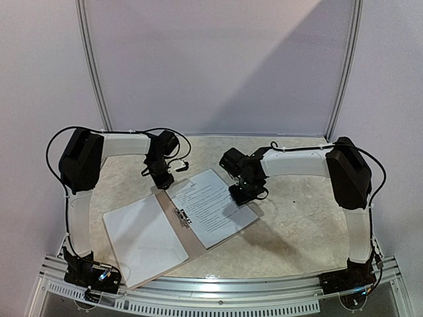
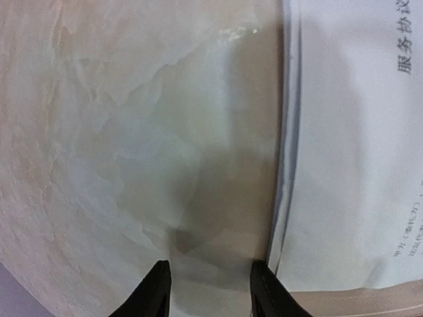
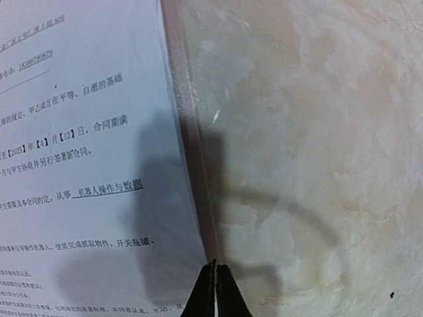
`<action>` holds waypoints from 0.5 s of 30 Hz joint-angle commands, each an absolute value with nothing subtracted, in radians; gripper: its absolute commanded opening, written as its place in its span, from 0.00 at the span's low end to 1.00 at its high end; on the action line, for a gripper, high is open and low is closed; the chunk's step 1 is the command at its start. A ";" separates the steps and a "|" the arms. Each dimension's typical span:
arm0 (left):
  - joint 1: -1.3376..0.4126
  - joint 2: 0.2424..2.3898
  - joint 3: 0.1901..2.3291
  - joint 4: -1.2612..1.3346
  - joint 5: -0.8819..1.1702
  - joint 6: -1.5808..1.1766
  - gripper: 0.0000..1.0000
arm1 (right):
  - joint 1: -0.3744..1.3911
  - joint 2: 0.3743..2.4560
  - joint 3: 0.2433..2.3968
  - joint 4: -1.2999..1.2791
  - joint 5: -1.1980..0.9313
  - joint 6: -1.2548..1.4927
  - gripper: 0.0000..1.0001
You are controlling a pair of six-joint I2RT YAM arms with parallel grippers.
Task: Put the files into the folder
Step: Adjust the file with the spring clip on the folder.
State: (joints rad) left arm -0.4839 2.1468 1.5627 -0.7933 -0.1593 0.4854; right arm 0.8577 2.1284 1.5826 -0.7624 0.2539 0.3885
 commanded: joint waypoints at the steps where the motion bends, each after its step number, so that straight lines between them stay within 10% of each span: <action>1: -0.474 2.145 1.522 -0.850 -0.115 0.484 0.44 | 0.861 2.084 1.596 -0.830 0.334 0.395 0.07; 15: -0.432 2.074 1.535 -0.860 -0.126 0.503 0.45 | 0.910 1.963 1.684 -0.793 0.297 0.481 0.32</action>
State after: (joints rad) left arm -0.4568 2.1349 1.5547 -0.8185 -0.1432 0.4904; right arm 0.8673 2.0548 1.6478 -0.8566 0.3706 0.4282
